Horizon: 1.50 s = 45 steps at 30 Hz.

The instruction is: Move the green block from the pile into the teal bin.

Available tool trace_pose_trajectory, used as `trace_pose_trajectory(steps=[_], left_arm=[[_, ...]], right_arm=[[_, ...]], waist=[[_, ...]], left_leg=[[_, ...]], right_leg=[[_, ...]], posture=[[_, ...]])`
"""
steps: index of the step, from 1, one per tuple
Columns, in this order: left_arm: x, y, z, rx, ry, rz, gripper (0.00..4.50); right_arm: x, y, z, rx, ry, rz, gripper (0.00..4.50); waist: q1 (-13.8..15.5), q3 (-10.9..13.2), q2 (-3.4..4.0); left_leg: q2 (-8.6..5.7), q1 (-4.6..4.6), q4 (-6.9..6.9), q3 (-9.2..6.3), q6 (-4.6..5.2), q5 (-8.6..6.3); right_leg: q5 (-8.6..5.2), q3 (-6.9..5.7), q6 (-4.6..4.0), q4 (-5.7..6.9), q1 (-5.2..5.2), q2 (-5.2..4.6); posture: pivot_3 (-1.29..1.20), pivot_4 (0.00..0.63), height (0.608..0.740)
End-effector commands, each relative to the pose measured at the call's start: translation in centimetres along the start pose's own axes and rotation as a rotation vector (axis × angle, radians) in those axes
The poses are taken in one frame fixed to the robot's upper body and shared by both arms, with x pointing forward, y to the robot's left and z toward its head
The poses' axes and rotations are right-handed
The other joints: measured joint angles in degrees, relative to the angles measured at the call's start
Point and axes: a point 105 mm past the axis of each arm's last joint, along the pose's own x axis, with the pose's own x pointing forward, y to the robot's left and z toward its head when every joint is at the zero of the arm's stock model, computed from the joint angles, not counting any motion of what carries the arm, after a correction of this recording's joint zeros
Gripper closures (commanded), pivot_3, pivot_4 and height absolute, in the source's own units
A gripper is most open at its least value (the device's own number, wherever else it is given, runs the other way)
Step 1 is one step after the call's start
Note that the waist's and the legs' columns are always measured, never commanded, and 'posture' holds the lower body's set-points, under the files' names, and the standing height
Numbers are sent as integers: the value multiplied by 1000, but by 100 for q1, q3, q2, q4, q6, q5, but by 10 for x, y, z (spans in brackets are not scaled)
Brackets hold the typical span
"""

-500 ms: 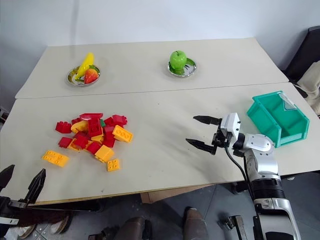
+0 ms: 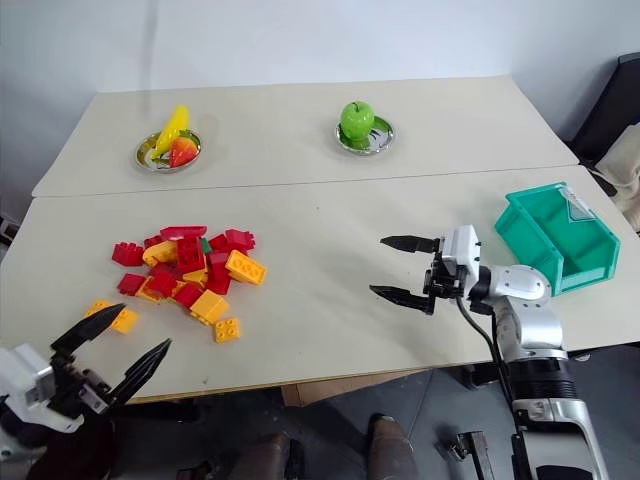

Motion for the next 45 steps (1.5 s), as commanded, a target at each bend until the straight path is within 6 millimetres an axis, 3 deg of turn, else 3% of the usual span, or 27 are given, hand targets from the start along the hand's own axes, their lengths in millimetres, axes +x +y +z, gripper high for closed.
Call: trace_pose_trajectory(steps=[1,4,9,13,16,18,21,25,27,31,37,42,45], left_arm=[[3,-2,-7,-7,27,-71,188],[11,5,-9,-22,-5,-62,836],[17,9,-4,-53,-47,-68,2374],[20,-3,-9,-78,-21,-153,3587],[34,-10,-13,-96,-19,-215,4478],[49,-9,-17,-102,3,-232,4478],[82,9,-26,-179,40,-195,4478],[107,33,-32,-230,110,-120,4478],[111,44,-34,-260,144,-92,4478],[107,90,-42,-258,186,69,4478],[104,139,-30,-273,102,289,4478],[101,133,-35,-254,121,252,4478],[99,106,-40,-206,185,86,4478]], right_arm=[[-14,-4,9,-34,9,-13,10],[-20,-2,6,-55,39,-11,0],[-22,2,6,-70,48,-13,0],[-19,5,6,-75,41,-15,0],[-13,7,8,-77,24,-14,0],[-9,7,10,-81,13,-14,0],[-1,4,16,-90,-15,-20,0],[6,2,21,-98,-40,-23,0],[8,2,23,-102,-50,-23,0],[13,-2,28,-108,-83,-47,0],[15,-3,25,-111,-84,-61,0],[17,-2,23,-110,-87,-70,0],[18,-1,21,-107,-88,-71,0]], waist=[[-19,0,0],[-27,0,0],[-22,0,0],[-23,0,0],[-4,0,0],[44,0,0],[126,-1,1],[110,-1,1],[92,-1,1],[72,-1,1],[107,0,0],[95,0,0],[84,0,0]], left_leg=[[0,0,0,2,0,-1],[3,5,-4,23,1,-2],[4,5,-3,28,1,-2],[6,8,-3,30,0,-2],[5,10,-2,33,0,-2],[3,10,3,33,0,-2],[2,16,7,33,-2,0],[3,17,8,33,-5,2],[4,16,2,34,-6,2],[10,16,-2,41,-9,3],[10,14,3,39,-11,5],[9,15,1,41,-11,4],[10,15,1,43,-11,4]], right_leg=[[0,0,0,-1,0,0],[0,-4,0,-2,0,3],[0,-5,1,1,0,2],[0,-5,1,2,0,3],[0,-5,1,3,0,1],[2,-5,1,5,1,0],[4,-5,-1,15,4,2],[6,-10,-4,22,5,5],[6,-21,-4,19,0,5],[6,-50,-4,17,-3,4],[7,-60,-5,17,-2,-2],[7,-66,-5,17,-2,-4],[7,-68,-5,17,-2,-4]], posture=[[0,150,740],[0,150,740],[0,150,740],[0,150,740],[0,150,740],[0,150,740],[0,150,740],[0,150,740],[0,150,740],[0,150,740],[0,150,740],[0,150,740],[0,150,740]])
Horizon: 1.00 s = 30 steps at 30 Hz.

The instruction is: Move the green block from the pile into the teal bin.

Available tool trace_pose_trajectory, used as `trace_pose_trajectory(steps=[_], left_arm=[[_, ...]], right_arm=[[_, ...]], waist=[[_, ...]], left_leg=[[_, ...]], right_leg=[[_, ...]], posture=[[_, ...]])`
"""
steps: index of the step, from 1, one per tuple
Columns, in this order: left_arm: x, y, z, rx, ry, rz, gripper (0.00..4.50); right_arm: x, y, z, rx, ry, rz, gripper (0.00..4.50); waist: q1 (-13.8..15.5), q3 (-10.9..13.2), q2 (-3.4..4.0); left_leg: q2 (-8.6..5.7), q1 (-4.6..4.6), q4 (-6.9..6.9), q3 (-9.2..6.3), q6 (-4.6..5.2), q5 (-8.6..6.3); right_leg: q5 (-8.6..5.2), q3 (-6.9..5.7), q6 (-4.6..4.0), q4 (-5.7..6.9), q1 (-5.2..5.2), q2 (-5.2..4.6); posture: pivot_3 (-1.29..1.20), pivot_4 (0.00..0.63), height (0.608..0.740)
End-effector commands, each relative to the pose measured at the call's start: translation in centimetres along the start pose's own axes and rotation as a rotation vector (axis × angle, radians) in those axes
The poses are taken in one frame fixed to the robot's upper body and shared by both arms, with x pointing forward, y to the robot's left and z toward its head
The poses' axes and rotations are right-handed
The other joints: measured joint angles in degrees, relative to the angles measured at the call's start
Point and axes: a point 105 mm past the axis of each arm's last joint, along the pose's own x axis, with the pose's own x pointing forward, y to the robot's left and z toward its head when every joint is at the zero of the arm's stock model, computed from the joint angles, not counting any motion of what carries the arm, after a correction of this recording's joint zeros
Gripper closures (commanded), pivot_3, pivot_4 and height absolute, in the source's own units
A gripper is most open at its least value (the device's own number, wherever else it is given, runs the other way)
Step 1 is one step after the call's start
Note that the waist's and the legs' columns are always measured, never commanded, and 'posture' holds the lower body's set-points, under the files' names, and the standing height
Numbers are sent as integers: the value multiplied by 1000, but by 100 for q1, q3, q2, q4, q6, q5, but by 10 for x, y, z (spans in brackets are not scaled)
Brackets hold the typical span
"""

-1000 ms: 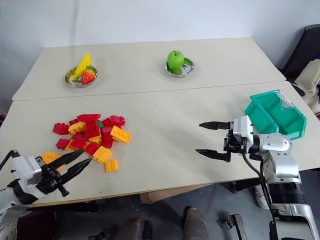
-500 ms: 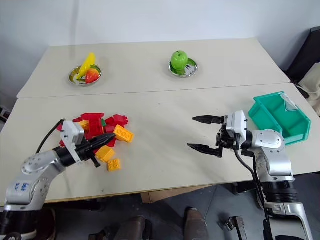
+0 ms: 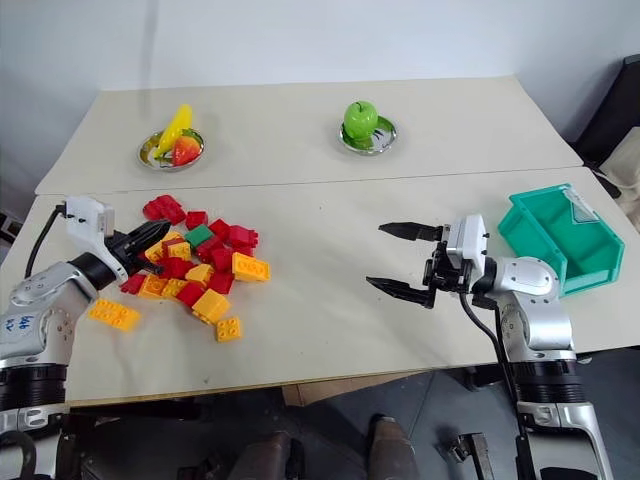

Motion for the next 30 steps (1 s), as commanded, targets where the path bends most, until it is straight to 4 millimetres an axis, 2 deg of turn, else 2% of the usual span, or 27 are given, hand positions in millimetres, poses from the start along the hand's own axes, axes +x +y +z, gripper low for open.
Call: trace_pose_trajectory(steps=[1,4,7,13,16,19,25,28,30], left_arm=[[-7,-29,0,89,31,-180,4478],[-17,-62,-3,133,54,-380,4478],[-27,-78,-8,134,91,-474,4478],[-50,-46,17,94,-98,-261,4478],[-87,-15,20,41,-233,-41,4478],[-124,-1,8,12,-238,106,3927],[-179,-1,-12,-8,-183,270,2191],[-192,2,-23,20,-130,308,1283],[-185,-1,-21,21,-125,282,680]], right_arm=[[1,2,5,-31,-18,-2,0],[1,4,4,-28,-19,-4,0],[1,4,4,-26,-21,-6,0],[1,5,4,-22,-26,-8,0],[2,7,2,-16,-29,-7,0],[5,7,1,-11,-37,1,0],[9,4,1,-14,-42,22,0],[11,2,1,-15,-41,28,0],[12,1,0,-13,-43,30,0]], waist=[[-7,0,0],[-3,0,0],[9,0,0],[1,0,0],[-54,0,0],[-98,0,0],[-102,1,-3],[-63,0,-4],[-32,0,-4]], left_leg=[[0,0,-1,0,0,0],[1,-1,-1,1,-1,0],[2,-1,0,0,-1,-1],[7,0,-1,-1,-2,-1],[8,1,-5,4,-3,-2],[11,-1,-6,2,-5,-5],[10,1,-4,4,-1,-11],[10,1,-1,0,0,-11],[10,2,-1,0,0,-12]], right_leg=[[0,0,0,0,0,0],[0,0,0,-1,0,-1],[0,1,-1,-1,0,-2],[0,0,-3,-1,-1,-1],[0,1,-3,-4,-4,-2],[0,-5,-4,-5,-4,-4],[2,-4,-8,-7,-1,-10],[1,-6,-11,-7,0,-12],[3,-7,-15,-7,1,-11]], posture=[[0,150,740],[0,150,740],[0,150,740],[0,150,740],[0,150,740],[0,150,740],[0,150,740],[0,150,740],[0,150,740]])
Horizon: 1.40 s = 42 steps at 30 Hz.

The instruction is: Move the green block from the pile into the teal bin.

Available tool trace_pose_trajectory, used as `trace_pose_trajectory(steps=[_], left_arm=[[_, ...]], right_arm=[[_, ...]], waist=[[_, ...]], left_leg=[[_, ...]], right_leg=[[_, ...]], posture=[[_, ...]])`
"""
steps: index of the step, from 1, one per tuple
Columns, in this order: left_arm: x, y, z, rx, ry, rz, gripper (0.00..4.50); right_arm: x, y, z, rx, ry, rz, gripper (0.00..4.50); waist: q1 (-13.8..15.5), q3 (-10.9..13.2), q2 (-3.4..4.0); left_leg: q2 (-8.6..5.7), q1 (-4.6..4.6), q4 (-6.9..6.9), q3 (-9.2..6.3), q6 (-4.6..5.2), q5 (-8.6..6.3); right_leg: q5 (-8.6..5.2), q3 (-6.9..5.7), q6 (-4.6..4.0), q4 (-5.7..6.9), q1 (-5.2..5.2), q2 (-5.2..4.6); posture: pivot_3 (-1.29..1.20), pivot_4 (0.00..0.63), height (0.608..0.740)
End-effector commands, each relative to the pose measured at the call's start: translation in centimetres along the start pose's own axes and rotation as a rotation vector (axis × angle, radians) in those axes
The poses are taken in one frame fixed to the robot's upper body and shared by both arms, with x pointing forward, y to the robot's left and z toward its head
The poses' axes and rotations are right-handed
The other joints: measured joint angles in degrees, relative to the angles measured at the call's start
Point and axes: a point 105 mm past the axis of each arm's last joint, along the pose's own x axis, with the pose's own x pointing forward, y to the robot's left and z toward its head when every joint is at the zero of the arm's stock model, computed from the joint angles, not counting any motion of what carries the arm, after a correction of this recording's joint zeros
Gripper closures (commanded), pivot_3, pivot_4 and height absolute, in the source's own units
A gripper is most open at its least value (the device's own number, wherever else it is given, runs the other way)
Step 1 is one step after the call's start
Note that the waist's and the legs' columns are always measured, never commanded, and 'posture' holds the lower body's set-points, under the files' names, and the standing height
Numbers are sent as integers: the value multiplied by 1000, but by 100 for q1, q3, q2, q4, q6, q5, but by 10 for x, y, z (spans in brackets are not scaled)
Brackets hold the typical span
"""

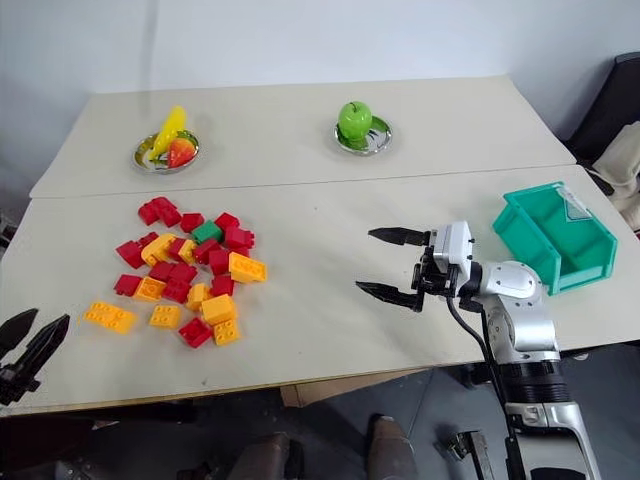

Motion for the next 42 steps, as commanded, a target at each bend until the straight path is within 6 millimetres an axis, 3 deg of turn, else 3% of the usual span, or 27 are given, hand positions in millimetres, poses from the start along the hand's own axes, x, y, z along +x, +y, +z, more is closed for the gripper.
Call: trace_pose_trajectory(steps=[1,2,6,9,12,16,21,22,30,35,41,42], left_arm=[[10,-8,13,44,-27,-53,378],[19,-14,17,19,-42,-95,67],[64,-44,22,14,1,-290,29],[119,-53,30,96,62,-342,29],[159,-66,37,129,127,-411,29],[194,-84,38,157,254,-523,29],[224,-78,45,238,321,-494,29],[229,-75,46,251,329,-483,29],[235,-69,54,283,387,-537,2443],[228,-73,59,270,435,-615,2443],[222,-74,46,303,538,-651,2443],[224,-76,44,304,544,-651,2271]], right_arm=[[1,-2,7,-35,-21,7,0],[2,-3,7,-34,-23,7,0],[3,-5,7,-36,-25,7,0],[3,-5,8,-38,-28,4,0],[4,-4,8,-41,-31,-3,0],[3,-4,9,-48,-37,-30,0],[3,-1,9,-47,-46,-69,0],[3,-1,9,-48,-48,-78,0],[1,5,10,-45,-54,-115,0],[1,8,11,-44,-54,-124,0],[1,9,11,-43,-57,-131,0],[1,9,10,-42,-58,-131,0]], waist=[[32,0,0],[48,0,0],[105,0,0],[95,-1,-1],[54,-1,-1],[-70,-1,-1],[-151,0,-2],[-156,0,-2],[-91,0,-2],[-74,1,-4],[-75,1,-4],[-76,1,-4]], left_leg=[[0,0,0,0,0,0],[0,0,0,0,0,0],[-2,0,6,-5,0,1],[-2,1,7,-4,0,1],[-4,3,2,4,-2,2],[-4,5,-10,23,-2,2],[2,5,-10,29,-2,2],[4,4,-10,28,-4,3],[4,3,-5,30,-4,3],[4,2,-3,30,-4,3],[4,2,-1,29,-4,3],[4,2,-1,29,-4,3]], right_leg=[[0,0,0,0,0,0],[0,0,-1,0,0,1],[2,-3,-4,9,2,1],[4,-5,-7,10,3,6],[4,-10,-7,16,-1,7],[4,-35,-6,10,-9,6],[4,-63,-6,6,-10,6],[4,-68,-6,5,-10,8],[4,-68,-6,6,-10,4],[4,-69,-6,7,-9,4],[4,-69,-6,10,-9,3],[4,-69,-5,9,-9,3]], posture=[[0,150,740],[0,150,740],[0,150,740],[0,150,740],[0,150,740],[0,150,740],[0,150,740],[0,150,740],[0,150,740],[0,150,740],[0,150,740],[0,150,740]])
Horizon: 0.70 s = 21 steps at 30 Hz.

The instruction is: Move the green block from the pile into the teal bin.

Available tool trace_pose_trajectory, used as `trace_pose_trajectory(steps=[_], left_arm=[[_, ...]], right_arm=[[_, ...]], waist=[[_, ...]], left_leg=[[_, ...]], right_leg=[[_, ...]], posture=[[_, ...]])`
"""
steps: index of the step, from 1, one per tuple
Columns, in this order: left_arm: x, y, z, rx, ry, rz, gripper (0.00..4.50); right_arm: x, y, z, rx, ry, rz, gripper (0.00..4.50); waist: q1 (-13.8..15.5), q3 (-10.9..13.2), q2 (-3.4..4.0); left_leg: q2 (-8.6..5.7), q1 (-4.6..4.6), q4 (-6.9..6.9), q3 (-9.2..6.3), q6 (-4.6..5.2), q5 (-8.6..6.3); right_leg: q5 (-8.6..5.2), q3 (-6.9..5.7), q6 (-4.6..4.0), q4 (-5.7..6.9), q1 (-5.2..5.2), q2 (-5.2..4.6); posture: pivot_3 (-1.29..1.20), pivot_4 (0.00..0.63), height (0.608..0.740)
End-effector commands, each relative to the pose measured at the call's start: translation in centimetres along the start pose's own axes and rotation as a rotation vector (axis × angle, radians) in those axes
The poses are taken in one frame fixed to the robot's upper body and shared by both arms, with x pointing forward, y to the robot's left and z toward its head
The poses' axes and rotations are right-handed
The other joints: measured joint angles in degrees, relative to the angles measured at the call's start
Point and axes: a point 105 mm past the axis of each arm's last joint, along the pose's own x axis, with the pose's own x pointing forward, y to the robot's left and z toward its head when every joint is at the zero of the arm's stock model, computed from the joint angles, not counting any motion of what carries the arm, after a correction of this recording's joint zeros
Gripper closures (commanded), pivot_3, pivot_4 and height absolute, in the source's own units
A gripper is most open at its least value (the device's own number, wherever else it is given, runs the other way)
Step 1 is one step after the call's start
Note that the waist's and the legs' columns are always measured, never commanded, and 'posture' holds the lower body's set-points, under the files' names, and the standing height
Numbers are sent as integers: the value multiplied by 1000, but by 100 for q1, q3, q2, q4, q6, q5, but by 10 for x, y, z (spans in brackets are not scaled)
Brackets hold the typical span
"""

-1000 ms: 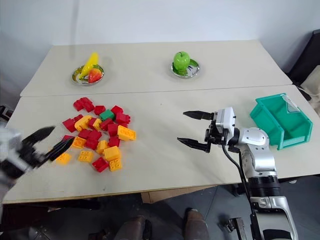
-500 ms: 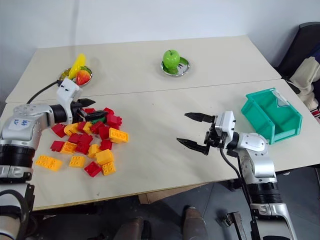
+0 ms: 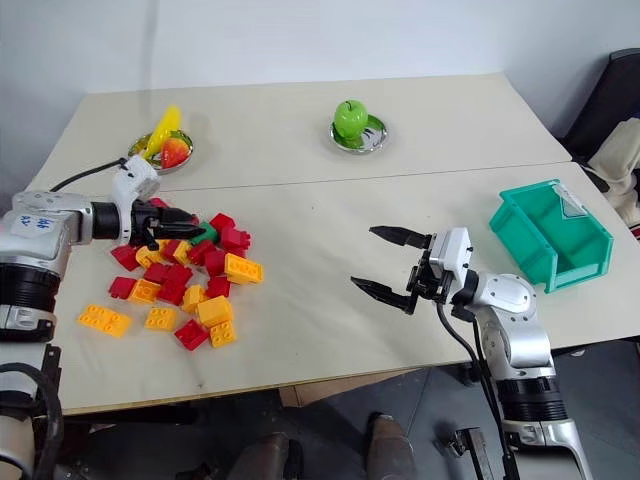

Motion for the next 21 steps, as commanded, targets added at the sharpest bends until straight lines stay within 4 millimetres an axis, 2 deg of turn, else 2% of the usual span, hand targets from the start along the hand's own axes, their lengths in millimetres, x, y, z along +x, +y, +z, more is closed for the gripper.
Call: trace_pose_trajectory(steps=[1,5,8,21], left_arm=[[-3,6,9,54,1,54,2046],[4,13,19,78,-43,112,996],[6,13,17,99,-3,100,93],[9,17,5,90,131,55,41]], right_arm=[[0,0,11,-32,-37,-4,0],[2,0,11,-31,-41,-2,0],[2,0,11,-31,-42,-3,0],[7,-3,11,-34,-53,-4,0]], waist=[[-1,0,0],[19,1,-2],[3,2,-3],[-1,2,-4]], left_leg=[[0,0,0,0,0,0],[0,-1,5,-3,0,0],[-1,-2,4,-2,0,0],[-1,-1,4,-1,0,0]], right_leg=[[0,0,0,0,0,0],[0,0,0,3,1,-1],[0,0,0,3,0,-2],[0,-1,1,4,0,-1]], posture=[[0,150,740],[0,150,740],[0,150,740],[0,150,740]])
